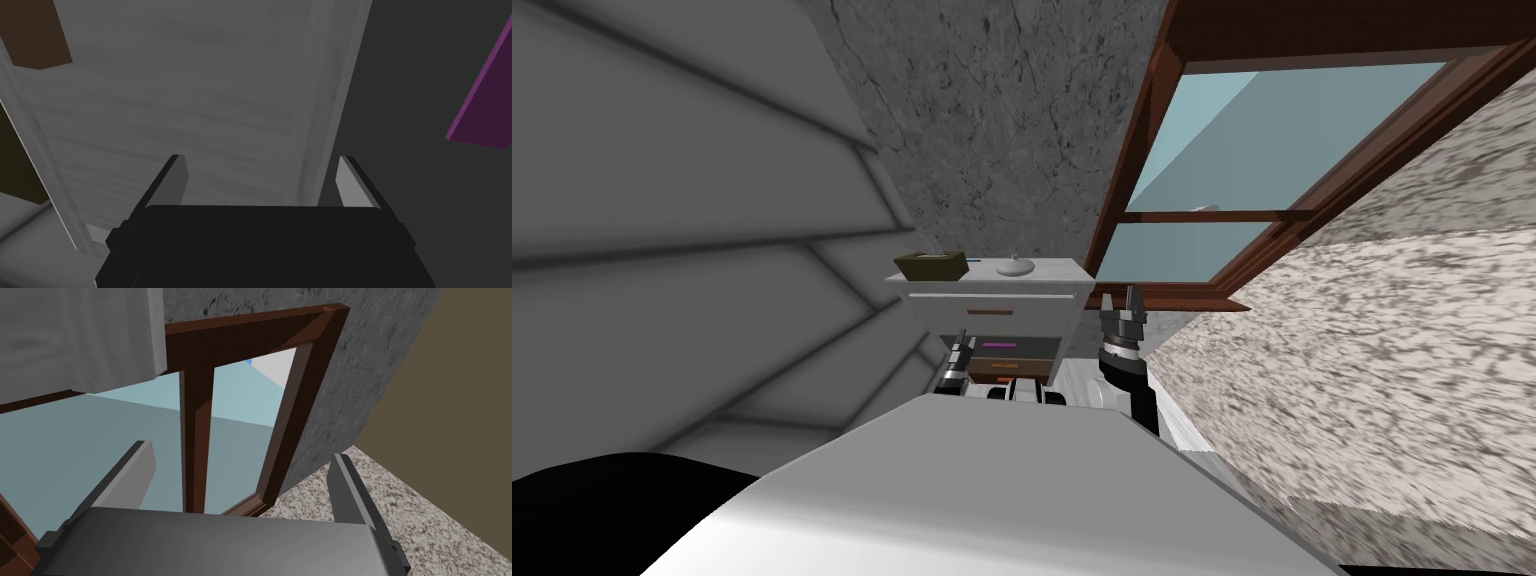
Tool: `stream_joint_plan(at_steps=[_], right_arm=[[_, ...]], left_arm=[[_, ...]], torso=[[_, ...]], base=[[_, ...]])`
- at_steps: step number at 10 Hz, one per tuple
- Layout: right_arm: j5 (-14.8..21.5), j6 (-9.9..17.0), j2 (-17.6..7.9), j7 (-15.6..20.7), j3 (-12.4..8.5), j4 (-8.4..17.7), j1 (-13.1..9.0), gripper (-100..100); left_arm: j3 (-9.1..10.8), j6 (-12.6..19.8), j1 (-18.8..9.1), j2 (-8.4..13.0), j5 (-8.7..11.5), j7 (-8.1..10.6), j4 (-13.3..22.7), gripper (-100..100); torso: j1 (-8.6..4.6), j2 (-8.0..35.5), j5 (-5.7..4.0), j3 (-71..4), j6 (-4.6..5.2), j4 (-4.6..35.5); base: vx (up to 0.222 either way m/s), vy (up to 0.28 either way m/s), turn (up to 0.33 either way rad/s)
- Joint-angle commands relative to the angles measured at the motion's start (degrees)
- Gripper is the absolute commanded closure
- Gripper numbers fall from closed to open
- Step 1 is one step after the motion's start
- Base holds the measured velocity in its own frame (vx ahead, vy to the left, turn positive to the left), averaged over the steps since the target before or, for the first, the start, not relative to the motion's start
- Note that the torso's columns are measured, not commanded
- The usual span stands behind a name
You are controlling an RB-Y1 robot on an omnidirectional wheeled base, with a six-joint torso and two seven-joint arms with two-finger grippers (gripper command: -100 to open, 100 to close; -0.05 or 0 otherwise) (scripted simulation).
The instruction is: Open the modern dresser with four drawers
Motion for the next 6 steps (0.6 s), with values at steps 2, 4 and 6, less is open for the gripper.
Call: stream_joint_plan(at_steps=[2, 4, 6], right_arm=[[0.0, 0.0, 0.0, 0.0, 0.0, 0.0, 0.0, 0], [0.0, 0.0, 0.0, 0.0, 0.0, 0.0, 0.0, 0], [0.0, 0.0, 0.0, 0.0, 0.0, 0.0, 0.0, 0]], left_arm=[[-0.12, -2.6, -1.0, -0.6, 0.1, 0.07, 6.5, -100], [-0.16, -3.3, -1.3, -0.8, 0.1, 0.09, 8.8, -100], [-0.24, -4.8, -1.7, -1.4, 0.2, 0.13, 12.2, -100]], torso=[[-0.04, 0.0, -0.03, 0.0, -0.03, 0.0], [-0.06, 0.1, -0.05, 0.0, -0.05, 0.1], [-0.06, 0.1, -0.05, 0.1, -0.05, 0.1]], base=[[0.009, -0.022, -0.023], [0.006, -0.015, -0.003], [0.006, -0.019, -0.015]])
